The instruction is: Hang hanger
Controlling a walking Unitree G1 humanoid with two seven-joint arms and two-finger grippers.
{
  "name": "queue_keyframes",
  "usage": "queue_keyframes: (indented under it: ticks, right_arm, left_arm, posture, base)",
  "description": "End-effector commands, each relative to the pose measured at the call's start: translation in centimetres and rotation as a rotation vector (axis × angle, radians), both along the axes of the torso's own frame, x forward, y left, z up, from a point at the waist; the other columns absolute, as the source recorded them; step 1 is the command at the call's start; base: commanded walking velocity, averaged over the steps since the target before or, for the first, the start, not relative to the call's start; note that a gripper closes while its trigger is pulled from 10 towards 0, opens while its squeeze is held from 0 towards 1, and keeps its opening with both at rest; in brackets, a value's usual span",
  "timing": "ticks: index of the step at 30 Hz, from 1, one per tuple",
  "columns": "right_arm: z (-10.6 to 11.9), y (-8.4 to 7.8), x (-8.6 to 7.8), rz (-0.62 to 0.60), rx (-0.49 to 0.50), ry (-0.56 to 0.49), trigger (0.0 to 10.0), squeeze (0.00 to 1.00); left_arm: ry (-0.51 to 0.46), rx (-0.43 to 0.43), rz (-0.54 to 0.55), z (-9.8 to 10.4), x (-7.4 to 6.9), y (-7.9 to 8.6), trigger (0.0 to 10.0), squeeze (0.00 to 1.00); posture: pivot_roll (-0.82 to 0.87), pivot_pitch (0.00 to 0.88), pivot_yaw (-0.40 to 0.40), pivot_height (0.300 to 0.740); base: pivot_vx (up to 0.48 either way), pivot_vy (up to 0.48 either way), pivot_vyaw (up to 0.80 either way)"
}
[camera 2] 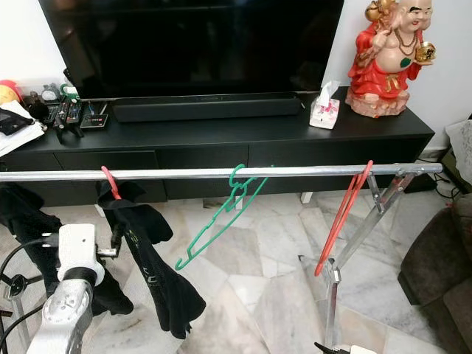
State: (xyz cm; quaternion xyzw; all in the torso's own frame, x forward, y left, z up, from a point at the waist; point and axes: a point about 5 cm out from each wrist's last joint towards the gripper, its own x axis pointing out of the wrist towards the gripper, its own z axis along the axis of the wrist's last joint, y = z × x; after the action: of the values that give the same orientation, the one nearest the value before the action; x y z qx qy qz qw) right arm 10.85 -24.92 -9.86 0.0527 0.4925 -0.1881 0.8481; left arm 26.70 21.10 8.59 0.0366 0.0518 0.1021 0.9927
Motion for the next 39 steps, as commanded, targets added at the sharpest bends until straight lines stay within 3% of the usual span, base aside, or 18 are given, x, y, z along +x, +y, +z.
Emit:
queue_keyframes:
  ticks: [1,2,6,10,22,29,39]
  right_arm:
    - [0.0,0.0,0.1,-0.015,0.003,-0.005,10.0,0.00]
    - [0.0,0.0,0.1,-0.014,0.003,-0.005,10.0,0.00]
    - [0.1,-0.1,0.1,-0.019,0.003,-0.007,10.0,0.00]
    - [0.1,-0.1,0.2,-0.018,0.002,-0.007,10.0,0.00]
    - [0.1,-0.2,0.2,-0.015,0.000,-0.006,10.0,0.00]
    - [0.1,-0.2,0.3,-0.015,-0.001,-0.006,10.0,0.00]
    - [0.1,-0.3,0.3,-0.015,-0.001,-0.006,10.0,0.00]
  left_arm:
    - [0.050,-0.051,-0.068,-0.6,0.2,-0.8,10.0,0.00]
    - [0.053,-0.060,-0.164,-0.3,0.4,-2.1,10.0,0.00]
    - [0.054,-0.115,-0.200,0.2,0.8,-3.3,10.0,0.00]
    - [0.081,-0.110,-0.217,0.1,0.9,-3.6,10.0,0.00]
    - [0.126,-0.042,-0.076,0.2,2.6,-1.9,10.0,0.00]
    - [0.204,-0.008,-0.004,-0.5,3.4,-1.1,10.0,0.00]
    - [0.170,-0.010,-0.048,0.2,4.5,-1.6,10.0,0.00]
  posture:
    - [-0.02,0.000,-0.035,0.740]
    - [-0.02,0.000,-0.035,0.740]
    - [-0.03,0.000,-0.034,0.740]
    - [-0.03,0.000,-0.039,0.740]
    - [-0.03,0.000,-0.046,0.740]
    - [-0.03,0.000,-0.050,0.740]
    - [-0.04,0.000,-0.054,0.740]
  base:
    - [0.000,0.000,0.00]
    - [0.000,0.000,0.00]
    - [0.000,0.000,0.00]
    - [0.000,0.000,0.00]
    - [0.000,0.000,0.00]
    - [0.000,0.000,0.00]
    - [0.000,0.000,0.00]
